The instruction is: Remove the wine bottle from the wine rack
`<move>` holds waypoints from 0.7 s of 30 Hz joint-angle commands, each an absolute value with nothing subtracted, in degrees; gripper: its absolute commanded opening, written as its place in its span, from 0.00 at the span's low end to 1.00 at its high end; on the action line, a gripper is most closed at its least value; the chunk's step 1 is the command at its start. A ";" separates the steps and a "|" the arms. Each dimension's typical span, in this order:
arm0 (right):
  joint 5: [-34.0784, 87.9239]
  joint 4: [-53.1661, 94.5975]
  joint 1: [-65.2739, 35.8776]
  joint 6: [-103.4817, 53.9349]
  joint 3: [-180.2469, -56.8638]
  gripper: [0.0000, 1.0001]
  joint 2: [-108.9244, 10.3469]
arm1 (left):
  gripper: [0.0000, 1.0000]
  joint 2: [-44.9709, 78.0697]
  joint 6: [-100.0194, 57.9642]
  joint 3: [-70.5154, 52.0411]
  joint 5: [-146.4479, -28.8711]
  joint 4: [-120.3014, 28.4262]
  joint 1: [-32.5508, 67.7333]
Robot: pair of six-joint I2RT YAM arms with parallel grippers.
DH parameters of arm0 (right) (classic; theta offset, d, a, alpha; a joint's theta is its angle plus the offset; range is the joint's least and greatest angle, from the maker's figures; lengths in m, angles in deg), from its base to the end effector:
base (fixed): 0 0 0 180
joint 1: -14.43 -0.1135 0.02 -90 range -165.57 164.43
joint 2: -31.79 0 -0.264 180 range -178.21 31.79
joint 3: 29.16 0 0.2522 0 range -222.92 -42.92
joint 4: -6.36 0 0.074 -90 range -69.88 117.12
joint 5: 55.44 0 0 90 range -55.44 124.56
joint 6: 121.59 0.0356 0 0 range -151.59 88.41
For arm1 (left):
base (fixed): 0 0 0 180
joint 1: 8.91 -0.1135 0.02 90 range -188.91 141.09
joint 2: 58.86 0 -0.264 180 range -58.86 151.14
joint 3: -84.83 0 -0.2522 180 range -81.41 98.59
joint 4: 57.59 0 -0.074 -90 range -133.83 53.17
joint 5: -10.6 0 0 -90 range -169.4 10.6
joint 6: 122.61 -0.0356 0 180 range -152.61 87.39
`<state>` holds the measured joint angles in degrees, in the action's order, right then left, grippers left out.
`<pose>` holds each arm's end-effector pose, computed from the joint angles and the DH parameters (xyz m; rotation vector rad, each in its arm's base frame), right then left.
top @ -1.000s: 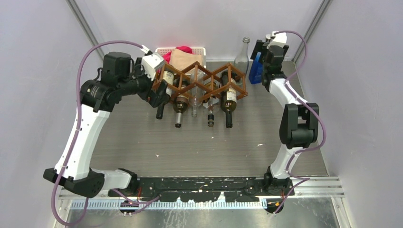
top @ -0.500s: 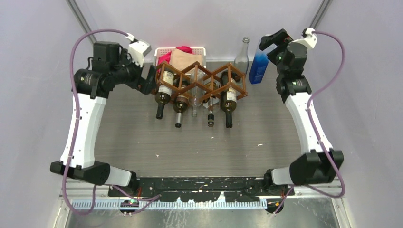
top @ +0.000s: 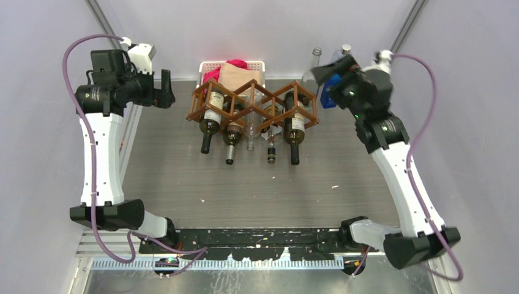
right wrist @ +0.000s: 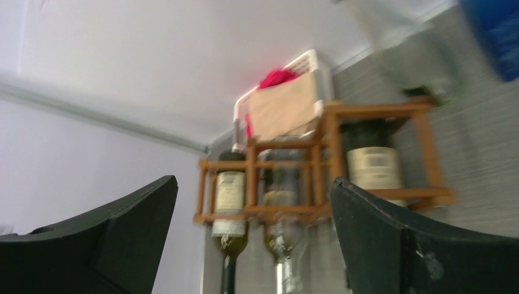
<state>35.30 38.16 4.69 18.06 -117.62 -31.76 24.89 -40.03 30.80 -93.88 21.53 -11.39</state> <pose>0.2366 0.0401 0.4429 0.6067 1.6416 0.7587 0.2649 0.0026 0.4803 0.2336 2.1847 -0.1830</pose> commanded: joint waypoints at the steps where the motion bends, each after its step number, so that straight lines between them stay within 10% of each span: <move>1: 41.27 51.42 -11.08 11.45 -133.49 1.00 -40.58 | 1.00 20.60 -38.65 27.99 -93.25 16.20 -11.48; 21: 41.70 52.56 -39.15 16.29 -152.46 0.87 -76.91 | 1.00 19.02 -42.08 24.09 -92.14 19.95 -11.80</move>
